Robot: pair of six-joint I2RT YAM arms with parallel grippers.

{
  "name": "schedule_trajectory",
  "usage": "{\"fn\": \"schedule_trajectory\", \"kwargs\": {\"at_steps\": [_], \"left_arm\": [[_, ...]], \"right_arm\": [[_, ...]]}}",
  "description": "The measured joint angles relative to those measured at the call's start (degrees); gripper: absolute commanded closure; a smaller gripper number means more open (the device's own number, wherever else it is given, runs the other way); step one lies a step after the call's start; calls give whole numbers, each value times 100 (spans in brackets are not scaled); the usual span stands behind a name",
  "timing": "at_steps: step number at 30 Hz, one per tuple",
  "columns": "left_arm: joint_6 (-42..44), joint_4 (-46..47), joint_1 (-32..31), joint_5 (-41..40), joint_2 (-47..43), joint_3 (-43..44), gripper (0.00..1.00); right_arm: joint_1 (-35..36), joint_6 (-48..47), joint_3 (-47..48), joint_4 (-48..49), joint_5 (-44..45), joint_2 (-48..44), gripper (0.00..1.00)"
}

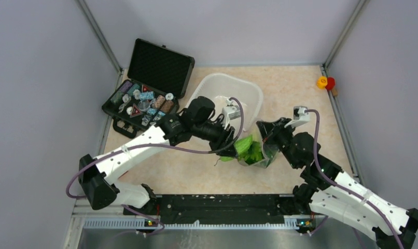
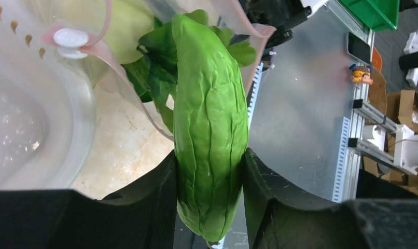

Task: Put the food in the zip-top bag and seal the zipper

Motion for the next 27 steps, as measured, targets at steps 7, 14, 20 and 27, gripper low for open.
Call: {"fn": "schedule_trajectory", "kwargs": {"at_steps": [7,14,20,27], "left_arm": [[-730,-76,-2,-474,627,431,70],[-1615,306,-7,-540,1185,826,71],[-2308,903,-9,-643,1633,835,74],[-2376,1379,-229,-1543,1620,658,49]], "right_arm": [[0,-131,0,140,-350,37,100],[0,-256,-2,208,-623,35,100],[0,-260,-122,417,-780,-96,100],[-2,7,-267,459,-531,-387,100]]}}
